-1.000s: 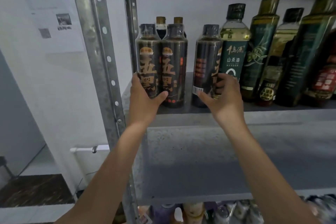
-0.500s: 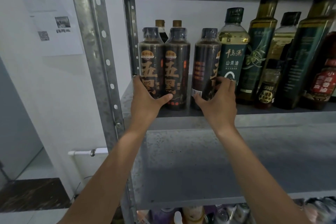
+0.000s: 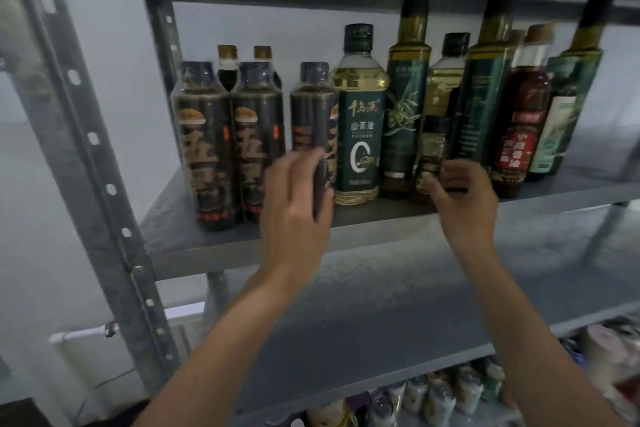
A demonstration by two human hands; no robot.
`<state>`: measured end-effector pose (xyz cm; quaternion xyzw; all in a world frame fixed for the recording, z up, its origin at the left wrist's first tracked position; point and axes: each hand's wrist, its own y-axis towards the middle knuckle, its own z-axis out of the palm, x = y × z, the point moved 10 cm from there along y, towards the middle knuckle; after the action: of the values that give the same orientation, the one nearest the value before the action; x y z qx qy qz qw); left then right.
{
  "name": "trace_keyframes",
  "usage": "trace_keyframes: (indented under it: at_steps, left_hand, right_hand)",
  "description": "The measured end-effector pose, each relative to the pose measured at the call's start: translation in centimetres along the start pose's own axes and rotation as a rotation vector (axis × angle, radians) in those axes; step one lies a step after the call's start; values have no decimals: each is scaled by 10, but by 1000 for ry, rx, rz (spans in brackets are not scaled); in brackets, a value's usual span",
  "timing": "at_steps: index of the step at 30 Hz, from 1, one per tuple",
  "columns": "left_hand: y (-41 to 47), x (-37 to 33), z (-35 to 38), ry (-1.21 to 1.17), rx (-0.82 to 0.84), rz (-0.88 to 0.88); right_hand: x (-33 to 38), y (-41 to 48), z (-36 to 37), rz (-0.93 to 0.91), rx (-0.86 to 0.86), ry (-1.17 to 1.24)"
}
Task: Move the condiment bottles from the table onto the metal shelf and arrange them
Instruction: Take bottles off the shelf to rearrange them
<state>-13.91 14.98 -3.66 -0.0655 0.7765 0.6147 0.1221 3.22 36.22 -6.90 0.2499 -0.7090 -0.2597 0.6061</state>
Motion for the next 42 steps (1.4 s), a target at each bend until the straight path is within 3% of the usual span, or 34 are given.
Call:
trace_keyframes:
  at_steps: [3, 6, 8, 13, 17, 21, 25, 28, 31, 42]
  left_hand:
    - [-8, -18, 67, -143, 410, -153]
    - [-21, -28, 119, -178, 593, -304]
    - [-18, -44, 140, -172, 564, -292]
    - [0, -96, 176, -81, 288, -192]
    - [7, -140, 221, -80, 108, -177]
    - [6, -176, 268, -138, 54, -224]
    - [10, -201, 323, -87, 233, -268]
    - [14, -192, 360, 10, 436, -414]
    - [20, -176, 390, -64, 536, -533]
    - [39, -156, 439, -16, 518, -624]
  right_hand:
    - [-33, 25, -47, 60, -163, 40]
    - [-67, 57, -83, 100, -250, 39]
    - [-92, 83, -98, 131, -216, 57]
    - [-146, 150, -127, 202, -41, 171]
    - [-182, 192, -128, 258, 186, 263]
    - [-213, 216, -110, 345, 472, 385]
    - [-237, 234, -100, 380, 666, 408]
    - [-247, 243, -94, 371, 738, 366]
    - [-250, 245, -89, 348, 802, 333]
    - [-260, 271, -88, 187, 828, 228]
